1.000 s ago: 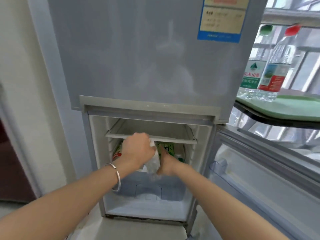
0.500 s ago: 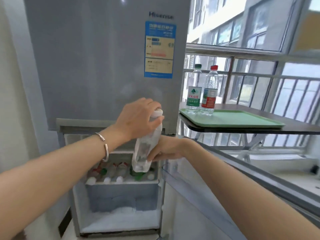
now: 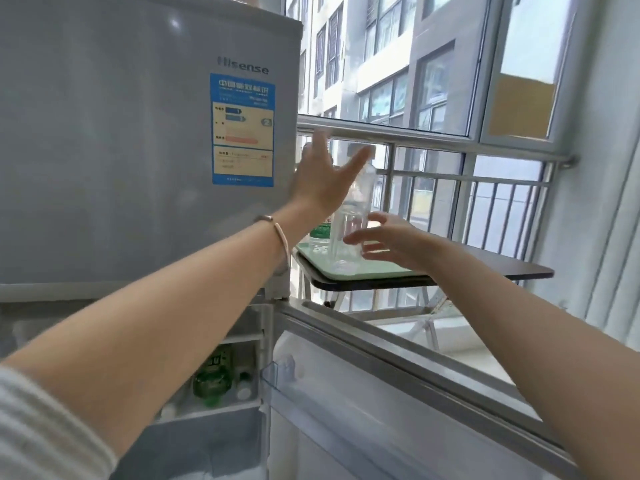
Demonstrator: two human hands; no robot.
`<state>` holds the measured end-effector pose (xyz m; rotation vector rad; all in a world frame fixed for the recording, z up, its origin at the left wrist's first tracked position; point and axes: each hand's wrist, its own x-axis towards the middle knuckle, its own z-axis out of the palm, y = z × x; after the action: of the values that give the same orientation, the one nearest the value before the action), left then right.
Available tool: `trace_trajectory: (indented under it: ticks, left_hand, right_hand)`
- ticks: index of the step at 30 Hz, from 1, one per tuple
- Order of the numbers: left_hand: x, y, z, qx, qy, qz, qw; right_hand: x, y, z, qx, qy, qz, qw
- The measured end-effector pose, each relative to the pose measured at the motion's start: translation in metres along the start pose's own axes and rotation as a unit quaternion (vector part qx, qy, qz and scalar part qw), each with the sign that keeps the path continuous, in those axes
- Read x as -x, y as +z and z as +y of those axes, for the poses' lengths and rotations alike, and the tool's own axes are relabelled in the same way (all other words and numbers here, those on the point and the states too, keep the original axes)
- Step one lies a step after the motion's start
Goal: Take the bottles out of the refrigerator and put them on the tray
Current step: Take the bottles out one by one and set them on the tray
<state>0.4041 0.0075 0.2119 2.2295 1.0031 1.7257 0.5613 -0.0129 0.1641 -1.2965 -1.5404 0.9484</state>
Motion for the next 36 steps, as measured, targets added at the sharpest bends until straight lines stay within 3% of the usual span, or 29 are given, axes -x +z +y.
trace_trajectory:
  ticks: [5,10,15,22,31,33,36]
  left_hand:
    - [-0.008,0.076,-0.024,0.098,-0.139,-0.086,0.982]
    - [-0.013,0.138,-0.060,0.161,-0.245,-0.248,0.924]
    - [-0.031,0.177,-0.083,0.195,-0.315,-0.301,0.879]
    - [-0.052,0.199,-0.109,0.228,-0.356,-0.330,0.844]
    - [-0.052,0.183,-0.106,0.208,-0.343,-0.339,0.851]
    - [-0.051,0.173,-0.099,0.189,-0.331,-0.321,0.867]
    - [-0.046,0.146,-0.083,0.169,-0.313,-0.287,0.890]
  right_hand:
    - [-0.041,-0.029,0.030,0.042,-0.014,0.257,0.965]
    - [-0.088,-0.050,0.059,0.118,0.043,0.380,0.916]
    - [-0.135,-0.064,0.079,0.133,0.114,0.391,0.904]
    - [-0.180,-0.074,0.091,0.155,0.129,0.359,0.911]
    - [-0.187,-0.076,0.087,0.136,0.165,0.319,0.924]
    - [-0.173,-0.072,0.079,0.148,0.155,0.348,0.913]
    - [-0.144,-0.057,0.056,0.211,0.071,0.428,0.876]
